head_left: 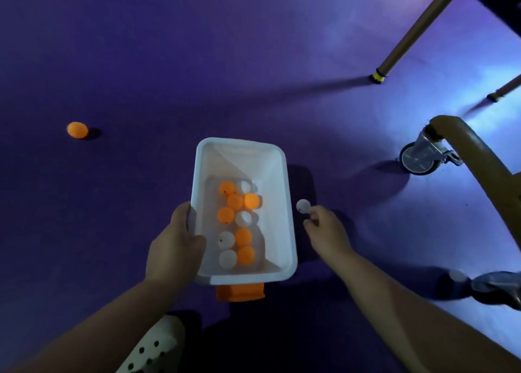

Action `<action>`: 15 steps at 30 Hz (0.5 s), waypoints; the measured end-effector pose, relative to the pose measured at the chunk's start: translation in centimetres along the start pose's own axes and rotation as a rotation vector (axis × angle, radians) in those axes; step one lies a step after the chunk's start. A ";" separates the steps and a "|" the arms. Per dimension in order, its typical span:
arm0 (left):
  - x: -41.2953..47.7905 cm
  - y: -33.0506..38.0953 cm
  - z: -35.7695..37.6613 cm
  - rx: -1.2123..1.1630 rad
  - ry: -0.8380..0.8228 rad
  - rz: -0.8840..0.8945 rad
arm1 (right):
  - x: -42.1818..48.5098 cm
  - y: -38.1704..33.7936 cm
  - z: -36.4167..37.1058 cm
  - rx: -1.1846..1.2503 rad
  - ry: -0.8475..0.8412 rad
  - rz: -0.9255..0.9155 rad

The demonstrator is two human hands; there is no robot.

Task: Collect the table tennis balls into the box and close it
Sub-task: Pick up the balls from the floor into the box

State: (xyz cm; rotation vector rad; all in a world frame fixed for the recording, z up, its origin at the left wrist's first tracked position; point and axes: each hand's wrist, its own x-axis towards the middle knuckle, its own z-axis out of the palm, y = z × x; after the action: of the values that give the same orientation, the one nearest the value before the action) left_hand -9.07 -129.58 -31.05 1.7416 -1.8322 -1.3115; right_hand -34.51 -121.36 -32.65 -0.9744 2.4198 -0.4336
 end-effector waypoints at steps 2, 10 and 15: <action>1.2 0.2 0.5 -0.039 -0.035 0.013 | 2.5 0.4 0.4 -0.117 0.032 -0.015; 3.3 0.3 2.5 -0.021 -0.118 0.051 | 6.5 2.5 3.7 -0.499 -0.126 -0.158; 3.2 0.1 3.6 -0.020 -0.130 0.043 | 4.6 6.8 3.4 -0.406 -0.073 -0.002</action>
State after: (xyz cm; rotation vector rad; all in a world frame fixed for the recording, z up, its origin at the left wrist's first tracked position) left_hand -12.49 -131.04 -34.10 1.6327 -1.9071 -1.4512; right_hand -39.34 -120.28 -40.06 -1.1342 2.4890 0.1010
